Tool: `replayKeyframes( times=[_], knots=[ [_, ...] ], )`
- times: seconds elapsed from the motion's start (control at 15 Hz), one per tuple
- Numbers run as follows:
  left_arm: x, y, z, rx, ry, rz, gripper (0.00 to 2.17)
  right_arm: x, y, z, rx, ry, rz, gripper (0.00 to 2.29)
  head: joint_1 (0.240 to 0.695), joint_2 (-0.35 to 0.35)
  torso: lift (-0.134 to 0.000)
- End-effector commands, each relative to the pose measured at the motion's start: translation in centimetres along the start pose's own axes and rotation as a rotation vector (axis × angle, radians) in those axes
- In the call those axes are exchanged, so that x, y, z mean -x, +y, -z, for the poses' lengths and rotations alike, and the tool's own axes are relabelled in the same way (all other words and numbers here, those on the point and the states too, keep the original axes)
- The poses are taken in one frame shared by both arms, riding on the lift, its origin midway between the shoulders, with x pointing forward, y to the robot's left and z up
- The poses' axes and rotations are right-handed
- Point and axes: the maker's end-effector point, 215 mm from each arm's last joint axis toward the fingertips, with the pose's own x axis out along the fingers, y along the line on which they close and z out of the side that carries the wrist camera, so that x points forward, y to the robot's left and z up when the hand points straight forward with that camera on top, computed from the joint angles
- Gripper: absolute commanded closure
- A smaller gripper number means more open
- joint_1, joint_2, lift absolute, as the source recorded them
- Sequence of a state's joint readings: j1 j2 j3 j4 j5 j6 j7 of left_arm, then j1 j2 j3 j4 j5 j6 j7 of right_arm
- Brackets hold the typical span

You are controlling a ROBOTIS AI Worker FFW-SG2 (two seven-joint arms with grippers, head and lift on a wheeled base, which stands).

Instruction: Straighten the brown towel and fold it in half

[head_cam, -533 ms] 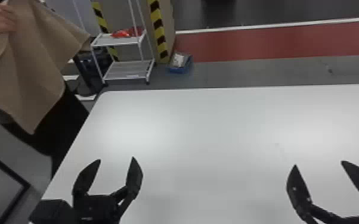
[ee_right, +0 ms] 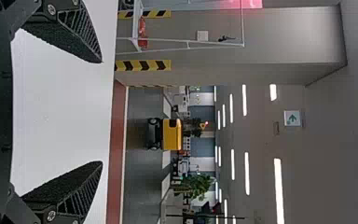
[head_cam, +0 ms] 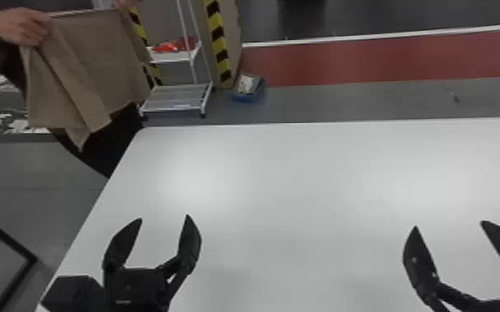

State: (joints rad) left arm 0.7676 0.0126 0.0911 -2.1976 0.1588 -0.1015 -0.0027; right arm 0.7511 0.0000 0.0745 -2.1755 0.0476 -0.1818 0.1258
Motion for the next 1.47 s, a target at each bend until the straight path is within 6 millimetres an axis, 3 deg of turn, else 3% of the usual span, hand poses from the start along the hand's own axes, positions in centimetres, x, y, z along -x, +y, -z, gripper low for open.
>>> replayKeyframes(
  times=[0.0,1.4],
  knots=[
    [-0.5,-0.8,0.0,-0.006,0.003,0.013,0.1,-0.1,-0.3,-0.1,0.003,0.002,0.005,0.11,0.695,0.181,-0.123],
    [-1.8,-0.9,2.2,-0.008,0.05,0.012,0.1,-1.7,-2.1,2.2,0.018,0.042,0.027,0.11,0.695,0.129,-0.123]
  ],
)
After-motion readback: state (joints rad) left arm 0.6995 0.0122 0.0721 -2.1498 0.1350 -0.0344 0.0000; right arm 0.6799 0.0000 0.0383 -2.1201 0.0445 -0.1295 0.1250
